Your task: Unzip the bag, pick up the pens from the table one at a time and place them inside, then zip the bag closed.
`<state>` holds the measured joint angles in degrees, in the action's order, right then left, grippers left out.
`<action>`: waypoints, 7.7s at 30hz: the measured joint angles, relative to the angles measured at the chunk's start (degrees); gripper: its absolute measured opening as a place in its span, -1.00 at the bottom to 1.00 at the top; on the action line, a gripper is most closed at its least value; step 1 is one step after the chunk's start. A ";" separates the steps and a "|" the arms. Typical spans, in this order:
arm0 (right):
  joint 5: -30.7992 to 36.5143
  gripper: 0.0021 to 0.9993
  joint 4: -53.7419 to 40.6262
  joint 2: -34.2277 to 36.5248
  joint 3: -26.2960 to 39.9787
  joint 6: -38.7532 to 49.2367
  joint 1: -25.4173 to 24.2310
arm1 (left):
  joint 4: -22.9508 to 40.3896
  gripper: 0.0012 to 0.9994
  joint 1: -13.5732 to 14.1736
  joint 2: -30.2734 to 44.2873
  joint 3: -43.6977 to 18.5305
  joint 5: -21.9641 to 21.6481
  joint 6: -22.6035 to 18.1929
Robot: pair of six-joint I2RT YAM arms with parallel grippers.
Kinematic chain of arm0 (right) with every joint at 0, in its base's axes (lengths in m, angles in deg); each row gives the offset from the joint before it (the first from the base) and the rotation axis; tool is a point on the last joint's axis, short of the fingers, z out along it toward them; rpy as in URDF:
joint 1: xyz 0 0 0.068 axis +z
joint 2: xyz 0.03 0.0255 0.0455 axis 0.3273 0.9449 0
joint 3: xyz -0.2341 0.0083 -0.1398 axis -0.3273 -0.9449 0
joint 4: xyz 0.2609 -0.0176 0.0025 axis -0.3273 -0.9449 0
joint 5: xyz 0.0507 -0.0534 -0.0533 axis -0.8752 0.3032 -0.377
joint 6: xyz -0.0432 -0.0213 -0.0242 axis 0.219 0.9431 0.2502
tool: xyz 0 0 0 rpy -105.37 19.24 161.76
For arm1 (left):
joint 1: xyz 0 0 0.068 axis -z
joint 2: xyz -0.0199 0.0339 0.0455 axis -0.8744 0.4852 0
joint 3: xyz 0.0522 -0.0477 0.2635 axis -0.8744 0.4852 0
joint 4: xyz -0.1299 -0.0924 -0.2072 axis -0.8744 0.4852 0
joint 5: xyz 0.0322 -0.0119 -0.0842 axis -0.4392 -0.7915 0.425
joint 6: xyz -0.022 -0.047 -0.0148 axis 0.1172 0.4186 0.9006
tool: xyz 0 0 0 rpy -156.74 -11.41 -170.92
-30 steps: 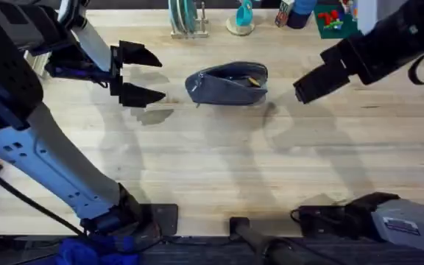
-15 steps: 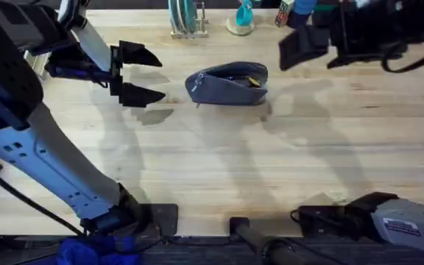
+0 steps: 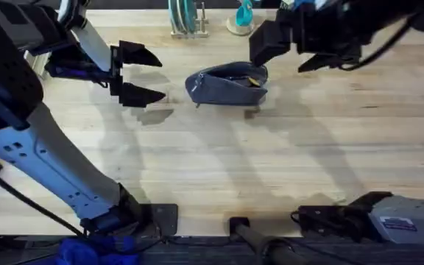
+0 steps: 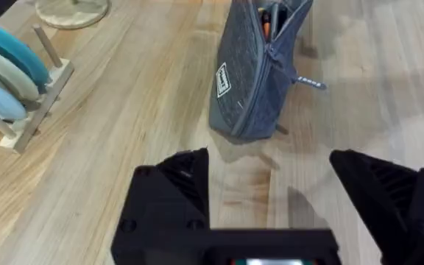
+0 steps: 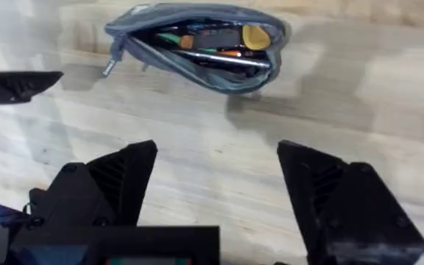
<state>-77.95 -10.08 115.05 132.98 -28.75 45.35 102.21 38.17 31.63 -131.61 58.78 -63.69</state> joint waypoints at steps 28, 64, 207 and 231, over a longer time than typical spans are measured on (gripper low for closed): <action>8.57 0.99 2.57 12.32 3.73 -11.73 13.10 | 0.00 0.99 0.00 0.00 0.00 0.02 0.00; 2.04 0.99 8.81 28.92 14.49 -20.59 18.38 | 0.00 0.99 0.00 0.00 0.00 0.17 -0.17; 8.31 -0.94 6.99 35.30 19.43 -17.92 17.73 | -1.33 0.99 4.47 0.00 0.00 6.34 -0.17; 8.30 -0.94 6.95 35.30 19.43 -16.63 17.73 | -10.97 0.55 17.05 1.68 -0.02 2.85 7.03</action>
<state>-69.65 -3.13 150.35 152.41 -45.38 63.07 91.24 55.22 33.31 -131.63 61.63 -56.66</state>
